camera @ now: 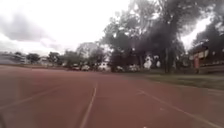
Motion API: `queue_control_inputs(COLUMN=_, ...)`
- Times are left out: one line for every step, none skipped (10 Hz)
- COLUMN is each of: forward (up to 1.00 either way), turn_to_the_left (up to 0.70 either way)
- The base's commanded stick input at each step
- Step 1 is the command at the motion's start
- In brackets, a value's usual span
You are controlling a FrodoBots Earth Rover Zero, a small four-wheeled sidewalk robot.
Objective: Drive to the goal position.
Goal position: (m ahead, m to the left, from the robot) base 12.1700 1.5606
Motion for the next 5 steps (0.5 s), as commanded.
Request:
queue_control_inputs(forward=0.67, turn_to_the_left=0.0)
queue_control_inputs(forward=0.67, turn_to_the_left=0.0)
queue_control_inputs(forward=0.67, turn_to_the_left=0.0)
queue_control_inputs(forward=0.67, turn_to_the_left=0.0)
queue_control_inputs(forward=0.67, turn_to_the_left=0.0)
